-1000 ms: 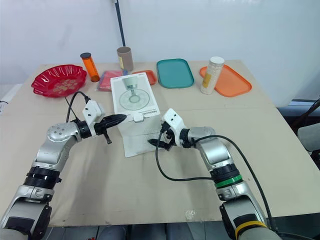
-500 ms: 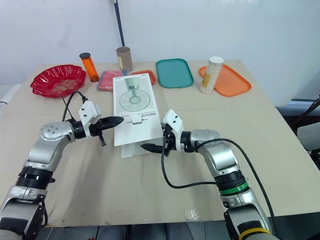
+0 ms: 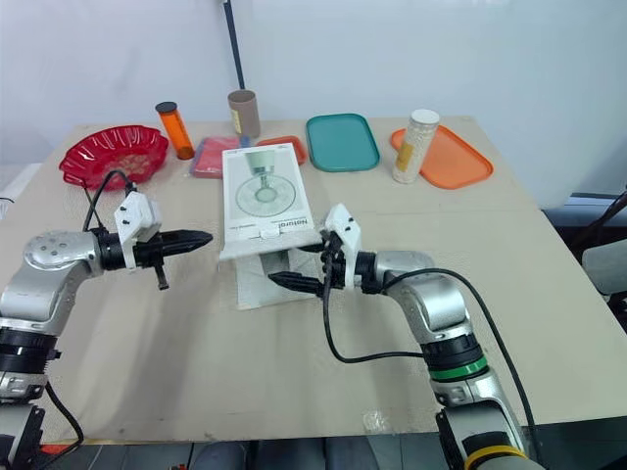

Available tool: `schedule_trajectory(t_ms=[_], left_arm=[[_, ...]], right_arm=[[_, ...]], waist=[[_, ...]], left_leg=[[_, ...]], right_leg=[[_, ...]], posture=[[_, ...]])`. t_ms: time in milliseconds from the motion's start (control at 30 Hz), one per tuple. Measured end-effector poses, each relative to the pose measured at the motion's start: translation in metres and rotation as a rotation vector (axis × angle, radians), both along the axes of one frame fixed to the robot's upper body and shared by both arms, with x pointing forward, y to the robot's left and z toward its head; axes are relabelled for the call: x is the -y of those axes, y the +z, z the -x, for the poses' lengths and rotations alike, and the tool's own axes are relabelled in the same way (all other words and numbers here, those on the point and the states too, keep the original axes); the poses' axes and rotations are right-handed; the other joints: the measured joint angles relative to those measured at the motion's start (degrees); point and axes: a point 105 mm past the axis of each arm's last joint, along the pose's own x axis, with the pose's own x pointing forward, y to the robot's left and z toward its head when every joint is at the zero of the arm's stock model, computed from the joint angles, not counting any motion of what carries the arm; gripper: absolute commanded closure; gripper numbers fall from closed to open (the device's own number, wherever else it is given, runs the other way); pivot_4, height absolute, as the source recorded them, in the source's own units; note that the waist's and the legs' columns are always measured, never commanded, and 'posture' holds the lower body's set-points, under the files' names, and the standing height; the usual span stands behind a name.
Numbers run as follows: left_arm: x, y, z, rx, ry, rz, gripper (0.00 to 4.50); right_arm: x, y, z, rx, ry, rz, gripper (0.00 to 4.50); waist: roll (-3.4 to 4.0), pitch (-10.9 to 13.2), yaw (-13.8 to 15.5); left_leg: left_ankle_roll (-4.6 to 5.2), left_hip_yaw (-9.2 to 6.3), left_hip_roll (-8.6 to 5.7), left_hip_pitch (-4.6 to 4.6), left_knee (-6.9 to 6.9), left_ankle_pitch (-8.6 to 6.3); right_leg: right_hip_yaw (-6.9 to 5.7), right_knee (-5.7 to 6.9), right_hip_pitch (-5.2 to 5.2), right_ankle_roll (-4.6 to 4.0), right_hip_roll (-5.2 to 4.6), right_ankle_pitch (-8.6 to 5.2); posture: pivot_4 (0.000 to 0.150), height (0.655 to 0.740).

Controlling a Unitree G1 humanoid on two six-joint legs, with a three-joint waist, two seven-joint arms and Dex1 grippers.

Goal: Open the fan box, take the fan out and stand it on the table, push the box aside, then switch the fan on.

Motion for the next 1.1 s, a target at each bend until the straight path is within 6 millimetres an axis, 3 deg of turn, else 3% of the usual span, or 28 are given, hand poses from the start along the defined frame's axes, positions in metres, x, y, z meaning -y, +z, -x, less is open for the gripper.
schedule_trajectory(t_ms=[167, 267, 333, 433, 600, 767, 967, 1100], left_arm=[[0.001, -0.006, 0.004, -0.021, 0.000, -0.003, 4.42], [0.007, -0.002, 0.004, -0.007, -0.007, 0.007, 4.42], [0.015, 0.002, 0.004, 0.008, -0.025, 0.038, 4.42], [0.020, 0.007, 0.004, 0.013, -0.037, 0.051, 4.42], [0.027, 0.020, -0.001, 0.048, -0.036, 0.085, 4.42], [0.035, 0.029, -0.019, 0.109, 0.011, 0.111, 4.42], [0.047, 0.003, -0.040, 0.077, 0.028, 0.031, 4.42], [0.051, 0.003, -0.044, 0.102, 0.010, 0.001, 4.42]], right_arm=[[-0.003, 0.017, -0.003, 0.012, 0.002, -0.067, 0.00], [-0.009, 0.020, -0.016, 0.009, -0.032, -0.080, 0.00], [-0.013, 0.017, -0.032, 0.000, -0.096, -0.066, 0.00], [-0.015, 0.006, -0.042, -0.014, -0.139, -0.026, 0.00], [-0.014, -0.003, -0.046, -0.017, -0.164, 0.013, 0.00], [-0.012, -0.004, -0.045, 0.002, -0.152, 0.040, 0.00], [-0.013, -0.005, -0.042, 0.006, -0.143, 0.050, 0.00], [-0.012, -0.002, -0.040, 0.003, -0.148, 0.052, 0.00]], waist=[[0.00, 0.0, 0.1], [0.00, 0.0, 0.1], [0.00, 0.0, 0.1], [0.00, 0.0, 0.1], [0.00, 0.0, 0.1], [0.00, 0.0, 0.2], [0.00, 0.0, 0.2], [0.01, 0.0, 0.2]], left_leg=[[0.00, 0.00, 0.00, -0.01, 0.00, 0.00], [0.00, 0.01, 0.00, -0.02, 0.00, 0.00], [0.00, 0.01, 0.00, -0.01, 0.00, 0.00], [0.01, 0.01, 0.00, -0.03, -0.01, -0.01], [0.00, 0.01, -0.01, -0.05, 0.01, 0.00], [0.00, 0.01, -0.02, -0.05, 0.02, 0.00], [0.00, 0.01, -0.03, -0.05, 0.02, 0.00], [0.00, 0.01, -0.03, -0.03, 0.02, 0.00]], right_leg=[[0.00, 0.00, 0.00, 0.00, 0.00, 0.00], [0.00, 0.00, -0.01, 0.00, 0.00, 0.00], [0.00, 0.00, -0.01, -0.01, 0.00, 0.00], [0.00, 0.00, -0.04, -0.01, 0.00, 0.00], [0.00, 0.00, -0.04, -0.01, -0.01, 0.00], [-0.01, 0.00, -0.03, -0.01, -0.01, 0.01], [0.00, 0.02, -0.05, -0.01, -0.01, 0.01], [0.00, 0.04, -0.04, -0.01, -0.01, 0.01]], posture=[[0.150, 0.7400], [0.150, 0.7400], [0.150, 0.7400], [0.150, 0.7400], [0.150, 0.7400], [0.150, 0.7400], [0.150, 0.7400], [0.150, 0.7400]])
